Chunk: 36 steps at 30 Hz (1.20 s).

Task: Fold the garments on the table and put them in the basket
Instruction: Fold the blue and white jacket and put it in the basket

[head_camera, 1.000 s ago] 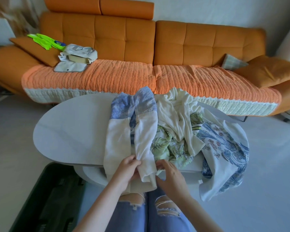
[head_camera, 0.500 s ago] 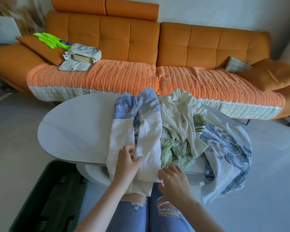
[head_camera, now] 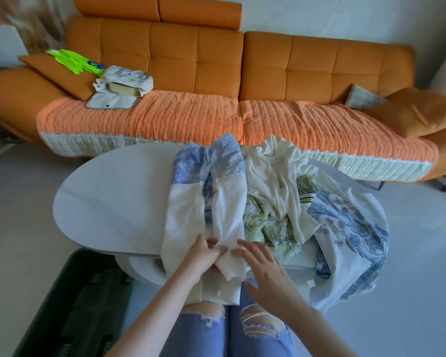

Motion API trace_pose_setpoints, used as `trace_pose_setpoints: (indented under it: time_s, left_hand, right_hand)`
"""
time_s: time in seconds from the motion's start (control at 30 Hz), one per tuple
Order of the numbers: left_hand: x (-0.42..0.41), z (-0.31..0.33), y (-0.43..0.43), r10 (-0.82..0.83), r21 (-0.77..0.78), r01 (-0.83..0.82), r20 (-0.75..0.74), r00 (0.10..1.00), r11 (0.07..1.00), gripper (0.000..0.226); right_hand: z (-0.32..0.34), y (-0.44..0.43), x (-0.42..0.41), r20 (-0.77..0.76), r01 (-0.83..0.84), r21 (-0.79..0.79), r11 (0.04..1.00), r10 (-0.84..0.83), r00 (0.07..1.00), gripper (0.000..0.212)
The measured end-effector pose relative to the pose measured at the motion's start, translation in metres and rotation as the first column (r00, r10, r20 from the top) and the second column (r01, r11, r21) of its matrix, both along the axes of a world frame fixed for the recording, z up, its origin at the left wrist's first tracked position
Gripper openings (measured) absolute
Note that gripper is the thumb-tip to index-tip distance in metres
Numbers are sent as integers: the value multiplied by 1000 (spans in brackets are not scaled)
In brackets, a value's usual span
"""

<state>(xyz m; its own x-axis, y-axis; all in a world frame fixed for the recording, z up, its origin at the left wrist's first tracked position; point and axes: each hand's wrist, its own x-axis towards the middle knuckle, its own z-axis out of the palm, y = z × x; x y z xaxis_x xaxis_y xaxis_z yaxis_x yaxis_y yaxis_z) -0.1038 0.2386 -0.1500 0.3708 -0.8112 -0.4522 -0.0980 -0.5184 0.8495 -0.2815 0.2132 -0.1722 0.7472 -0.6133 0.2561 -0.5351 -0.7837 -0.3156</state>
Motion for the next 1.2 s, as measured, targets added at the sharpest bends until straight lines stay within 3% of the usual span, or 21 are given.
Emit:
trace_pose_setpoints:
  time_s: [0.1, 0.2, 0.27, 0.37, 0.43, 0.5, 0.6, 0.7, 0.77, 0.8, 0.87, 0.93, 1.13, 1.2]
  left_hand:
    - [1, 3, 7, -156, 21, 160, 393, 906, 987, 35]
    - [8, 4, 11, -126, -62, 180, 498, 858, 982, 35]
    - [15, 7, 13, -110, -84, 164, 447, 887, 983, 37]
    - [19, 7, 19, -175, 4, 184, 337, 925, 983, 43]
    - [15, -2, 22, -194, 37, 190, 209, 959, 981, 50]
    - [6, -7, 26, -171, 15, 171, -19, 985, 985, 52]
    - [-3, -4, 27, -98, -39, 91, -460, 883, 995, 43]
    - [-8, 2, 26, 1, -52, -48, -666, 746, 998, 39]
    - [-10, 1, 25, 17, -72, -90, -684, 729, 993, 40]
    - [-11, 0, 24, 12, -81, -80, -625, 781, 993, 41]
    - [-14, -3, 24, 9, -40, -24, -359, 933, 999, 48]
    - [-17, -4, 25, -6, 15, 8, -162, 987, 1000, 47]
    - [-22, -3, 16, 100, -25, -107, -213, 972, 994, 29]
    - [-24, -8, 13, 167, -1, -175, -300, 939, 985, 25]
  right_hand:
    - [2, -5, 1, -93, -72, -91, 993, 63, 994, 49]
    - [-1, -11, -4, -108, -113, -52, 992, 107, 988, 38]
    - [-3, -14, -8, -90, -110, -10, 994, 108, 990, 39]
    - [-4, -13, -6, -8, -52, 43, 998, 52, 999, 42]
    - [-4, -10, -3, 78, -45, 9, 999, 44, 996, 33]
    - [-4, -5, 0, 240, -20, 59, 998, 5, 971, 37]
    - [0, 2, 1, 474, 18, 251, 968, -139, 869, 50]
    - [1, 7, 1, 524, -4, 303, 953, -163, 836, 39]
    - [-2, 11, 0, 452, 24, 226, 974, -127, 883, 31]
    - [-4, 11, -1, 410, 38, 151, 988, -97, 907, 26]
    - [-7, 12, -5, 303, 22, -58, 998, -4, 953, 17]
    - [-9, 11, -8, 192, -40, -195, 980, 78, 978, 14]
    - [-7, 10, -9, 124, -136, -168, 976, 158, 980, 5]
    - [-8, 10, -8, 163, -101, -100, 990, 117, 980, 9]
